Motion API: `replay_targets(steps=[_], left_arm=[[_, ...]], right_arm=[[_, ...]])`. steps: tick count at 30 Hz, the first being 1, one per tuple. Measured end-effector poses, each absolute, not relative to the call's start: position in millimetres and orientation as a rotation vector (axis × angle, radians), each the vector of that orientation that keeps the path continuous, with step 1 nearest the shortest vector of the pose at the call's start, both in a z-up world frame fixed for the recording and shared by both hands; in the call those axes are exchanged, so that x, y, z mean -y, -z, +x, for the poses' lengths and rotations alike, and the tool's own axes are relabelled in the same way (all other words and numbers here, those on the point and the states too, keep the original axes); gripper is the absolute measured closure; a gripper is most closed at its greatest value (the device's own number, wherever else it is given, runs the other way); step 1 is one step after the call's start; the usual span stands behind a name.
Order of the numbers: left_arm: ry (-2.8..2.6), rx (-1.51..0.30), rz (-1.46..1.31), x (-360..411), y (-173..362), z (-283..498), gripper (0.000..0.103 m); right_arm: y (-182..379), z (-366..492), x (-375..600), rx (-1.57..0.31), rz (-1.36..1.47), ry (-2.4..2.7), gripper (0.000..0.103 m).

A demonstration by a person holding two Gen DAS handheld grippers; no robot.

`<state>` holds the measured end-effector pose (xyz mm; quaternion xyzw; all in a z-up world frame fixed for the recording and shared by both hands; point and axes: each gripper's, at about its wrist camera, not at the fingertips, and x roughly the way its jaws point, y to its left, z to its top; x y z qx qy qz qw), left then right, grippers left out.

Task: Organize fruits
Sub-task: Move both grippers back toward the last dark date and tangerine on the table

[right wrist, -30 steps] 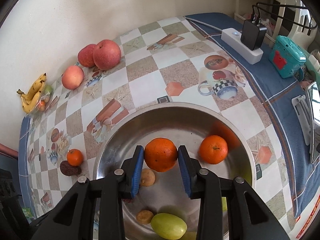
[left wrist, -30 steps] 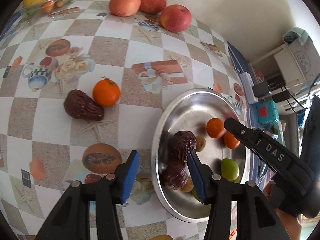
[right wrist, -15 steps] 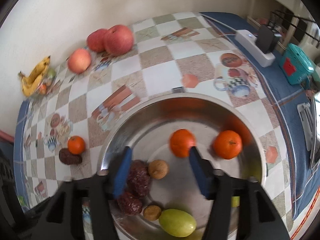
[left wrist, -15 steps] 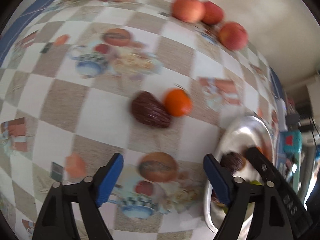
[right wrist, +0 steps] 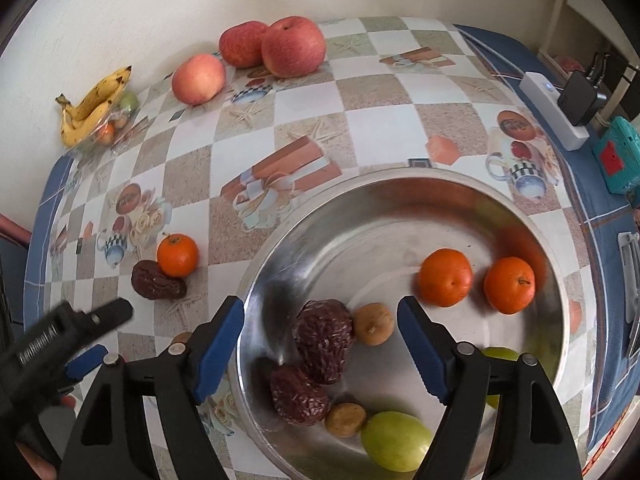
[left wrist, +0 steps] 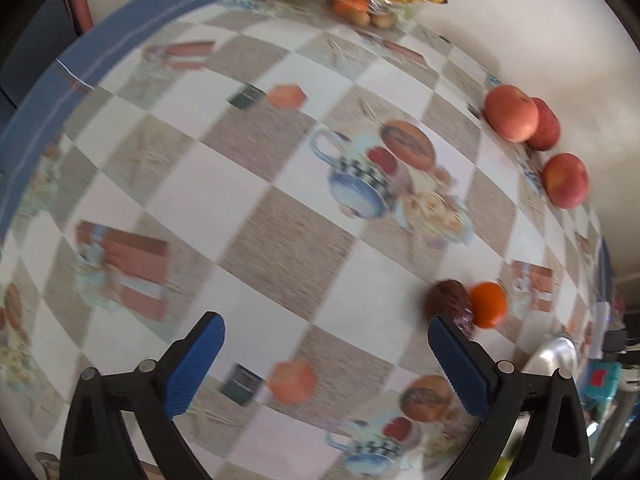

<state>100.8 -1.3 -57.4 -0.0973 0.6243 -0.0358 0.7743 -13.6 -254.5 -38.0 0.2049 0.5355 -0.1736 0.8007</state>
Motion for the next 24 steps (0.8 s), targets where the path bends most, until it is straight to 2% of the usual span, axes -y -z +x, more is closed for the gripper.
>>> replay_targets(steps=[2, 4, 24], left_arm=[[0.060, -1.335, -0.176, -1.8, 55.5, 102.2, 0.000], [0.046, -1.324, -0.147, -2.1, 54.6, 103.4, 0.000], [0.098, -1.213, -0.187, 14.5, 39.7, 106.5, 0.000]], right_arm=[[38.8, -11.8, 251.5, -1.151, 0.429, 0.366, 0.019], [38.6, -10.6, 248.6, -1.148, 0.416, 0.364, 0.008], [34.7, -5.7, 239.5, -1.105, 0.404, 0.344, 0.008]])
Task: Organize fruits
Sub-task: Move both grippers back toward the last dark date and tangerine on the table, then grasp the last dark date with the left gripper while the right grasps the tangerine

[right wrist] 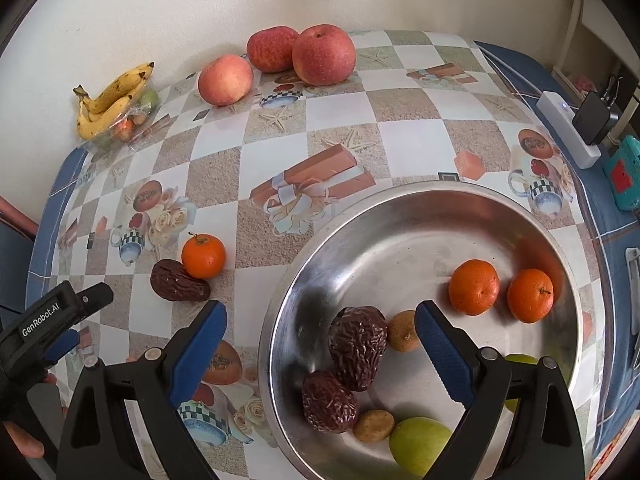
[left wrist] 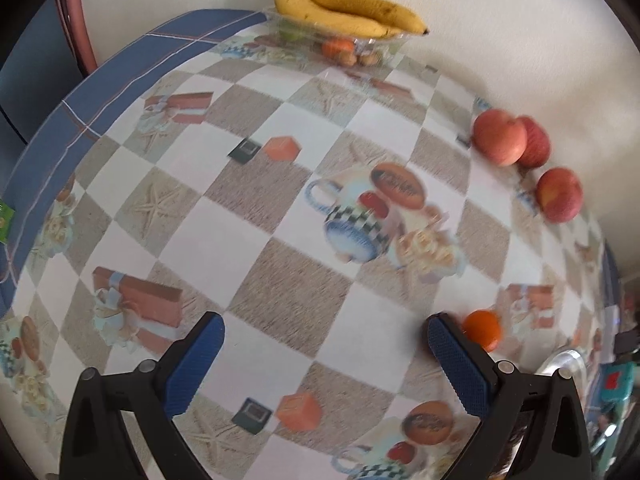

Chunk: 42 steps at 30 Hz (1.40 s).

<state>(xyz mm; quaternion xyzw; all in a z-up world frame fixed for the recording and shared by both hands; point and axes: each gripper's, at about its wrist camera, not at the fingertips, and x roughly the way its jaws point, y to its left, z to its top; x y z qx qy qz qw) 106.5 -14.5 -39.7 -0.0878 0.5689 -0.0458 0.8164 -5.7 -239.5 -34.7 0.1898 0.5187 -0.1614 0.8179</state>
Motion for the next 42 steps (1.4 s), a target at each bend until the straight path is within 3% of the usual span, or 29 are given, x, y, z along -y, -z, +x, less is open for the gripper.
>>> replay_targets(steps=[5, 18, 25, 28, 31, 39, 42], left_arm=[[0.125, -1.160, -0.194, 19.0, 32.2, 113.0, 0.000], [0.209, -1.288, -0.296, 28.8, 62.0, 133.8, 0.002], [0.200, -1.341, -0.323, 27.2, 74.2, 144.4, 0.002], [0.193, -1.338, -0.337, 23.4, 74.9, 148.4, 0.005], [0.200, -1.344, -0.339, 21.6, 76.0, 150.5, 0.012], [0.229, -1.354, -0.384, 20.3, 78.1, 150.3, 0.012], [0.240, -1.358, -0.388, 22.2, 78.1, 149.5, 0.012]], right_arm=[[35.6, -3.6, 238.7, -1.115, 0.385, 0.344, 0.008], [16.1, 21.7, 224.5, -0.973, 0.373, 0.272, 0.009], [32.4, 41.9, 208.9, -1.004, 0.338, 0.226, 0.014], [39.0, 48.0, 207.8, -1.015, 0.342, 0.220, 0.018], [42.5, 53.8, 205.7, -1.016, 0.352, 0.211, 0.030], [57.7, 67.7, 192.3, -1.047, 0.354, 0.177, 0.031], [63.1, 69.8, 189.4, -1.061, 0.365, 0.169, 0.037]])
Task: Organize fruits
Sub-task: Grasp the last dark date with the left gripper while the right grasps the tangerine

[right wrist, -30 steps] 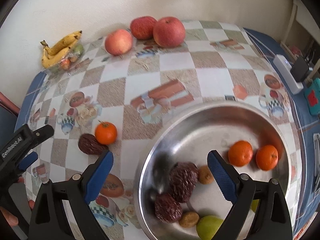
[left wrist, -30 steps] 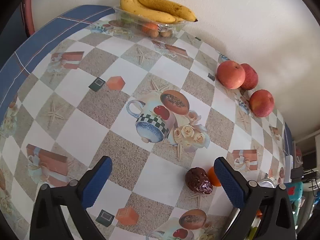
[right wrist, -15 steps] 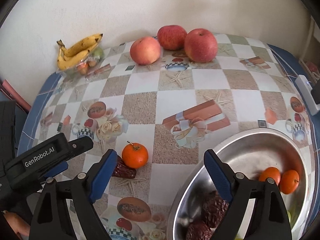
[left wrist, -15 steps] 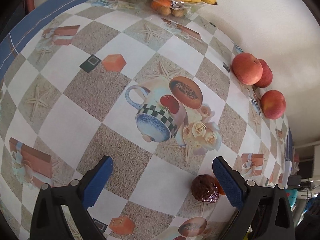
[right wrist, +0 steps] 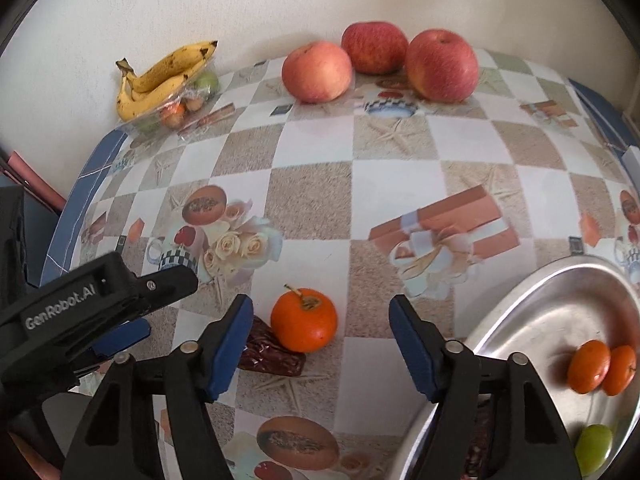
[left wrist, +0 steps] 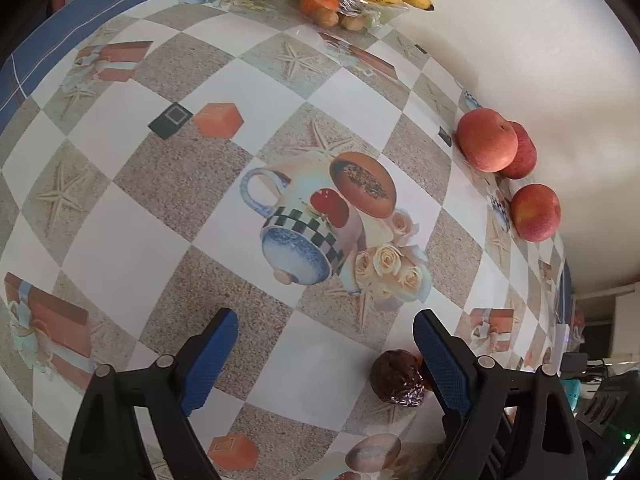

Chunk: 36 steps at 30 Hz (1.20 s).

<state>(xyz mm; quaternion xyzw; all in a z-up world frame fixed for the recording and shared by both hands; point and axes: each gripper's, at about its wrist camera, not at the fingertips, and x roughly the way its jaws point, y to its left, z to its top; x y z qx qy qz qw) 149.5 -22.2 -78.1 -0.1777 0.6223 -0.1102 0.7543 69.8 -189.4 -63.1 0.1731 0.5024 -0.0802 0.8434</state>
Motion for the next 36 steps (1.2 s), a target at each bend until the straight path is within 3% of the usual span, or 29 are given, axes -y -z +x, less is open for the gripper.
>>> replay_targets(steps=[3, 5, 8, 18, 31, 36], left_arm=[[0.249, -1.362, -0.388, 24.2, 78.2, 148.8, 0.013], [0.258, -1.365, -0.391, 26.3, 78.3, 148.3, 0.014], [0.271, -1.371, -0.392, 28.3, 78.3, 147.7, 0.014], [0.306, -1.385, -0.386, 35.7, 77.1, 146.8, 0.017], [0.386, -1.453, -0.381, 56.9, 80.5, 140.3, 0.054], [0.394, -1.459, -0.359, 62.2, 80.9, 136.2, 0.054]], right_arm=[[66.5, 71.0, 187.8, -1.065, 0.380, 0.168, 0.047], [66.5, 71.6, 187.0, -1.070, 0.395, 0.167, 0.058], [66.5, 72.4, 184.1, -1.072, 0.396, 0.163, 0.065], [62.9, 67.1, 189.6, -1.085, 0.374, 0.183, 0.065], [37.0, 45.5, 219.7, -1.025, 0.351, 0.234, 0.065], [39.6, 45.7, 220.3, -1.035, 0.356, 0.232, 0.065]])
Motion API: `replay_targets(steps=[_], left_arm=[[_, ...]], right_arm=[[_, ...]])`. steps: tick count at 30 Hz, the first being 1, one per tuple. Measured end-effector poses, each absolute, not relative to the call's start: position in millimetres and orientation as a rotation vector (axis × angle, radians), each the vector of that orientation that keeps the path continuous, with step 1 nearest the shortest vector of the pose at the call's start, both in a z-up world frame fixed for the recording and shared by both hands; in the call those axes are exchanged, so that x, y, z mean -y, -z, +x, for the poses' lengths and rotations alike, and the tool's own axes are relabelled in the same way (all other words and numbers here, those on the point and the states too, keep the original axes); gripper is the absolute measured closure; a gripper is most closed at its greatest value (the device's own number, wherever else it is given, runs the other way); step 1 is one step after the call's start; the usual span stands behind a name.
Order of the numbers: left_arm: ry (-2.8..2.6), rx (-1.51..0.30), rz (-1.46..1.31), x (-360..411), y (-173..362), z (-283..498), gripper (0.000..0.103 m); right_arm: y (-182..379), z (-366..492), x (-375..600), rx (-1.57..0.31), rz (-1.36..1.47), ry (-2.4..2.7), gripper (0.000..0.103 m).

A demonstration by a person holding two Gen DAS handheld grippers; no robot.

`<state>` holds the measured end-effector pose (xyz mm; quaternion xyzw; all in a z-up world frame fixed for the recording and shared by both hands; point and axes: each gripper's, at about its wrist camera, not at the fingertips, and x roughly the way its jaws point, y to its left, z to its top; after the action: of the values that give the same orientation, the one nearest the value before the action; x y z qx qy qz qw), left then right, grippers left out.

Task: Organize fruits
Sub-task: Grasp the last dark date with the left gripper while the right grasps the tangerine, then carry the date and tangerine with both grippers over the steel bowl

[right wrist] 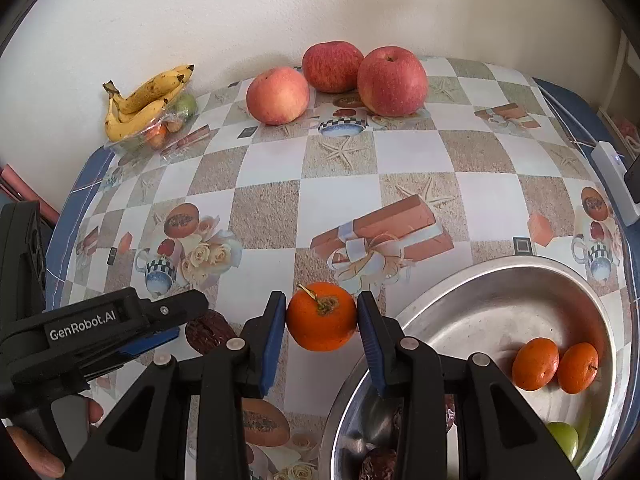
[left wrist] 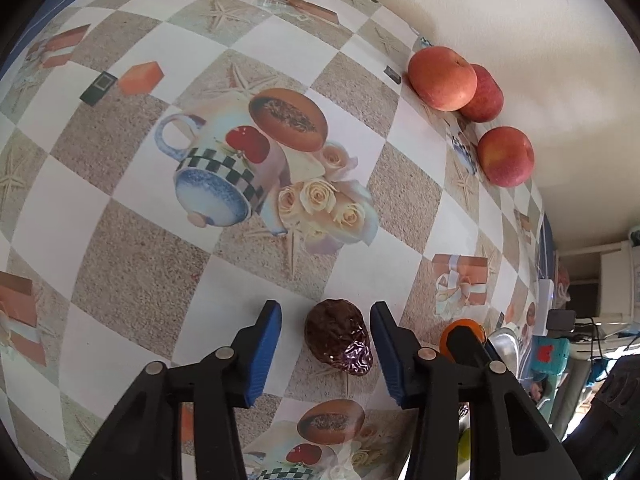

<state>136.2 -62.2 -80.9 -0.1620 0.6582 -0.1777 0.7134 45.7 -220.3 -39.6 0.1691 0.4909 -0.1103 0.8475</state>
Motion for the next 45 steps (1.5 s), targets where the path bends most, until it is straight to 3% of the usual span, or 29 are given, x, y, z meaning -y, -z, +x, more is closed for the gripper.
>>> replay_targets(steps=[4, 9, 14, 45], left_arm=[[0.396, -1.459, -0.336, 65.9, 81.9, 133.5, 0.054], [0.407, -1.469, -0.343, 64.4, 83.2, 132.7, 0.064], [0.415, -1.464, -0.324, 69.2, 81.9, 131.5, 0.067], [0.347, -1.385, -0.357, 39.1, 54.7, 109.5, 0.068]], right_arm=[[41.2, 45.8, 220.2, -1.039, 0.357, 0.233, 0.065], [44.5, 45.2, 221.9, -1.050, 0.362, 0.239, 0.065], [46.2, 45.2, 222.3, -1.055, 0.367, 0.241, 0.065], [34.3, 30.0, 216.3, -1.038, 0.383, 0.225, 0.065]])
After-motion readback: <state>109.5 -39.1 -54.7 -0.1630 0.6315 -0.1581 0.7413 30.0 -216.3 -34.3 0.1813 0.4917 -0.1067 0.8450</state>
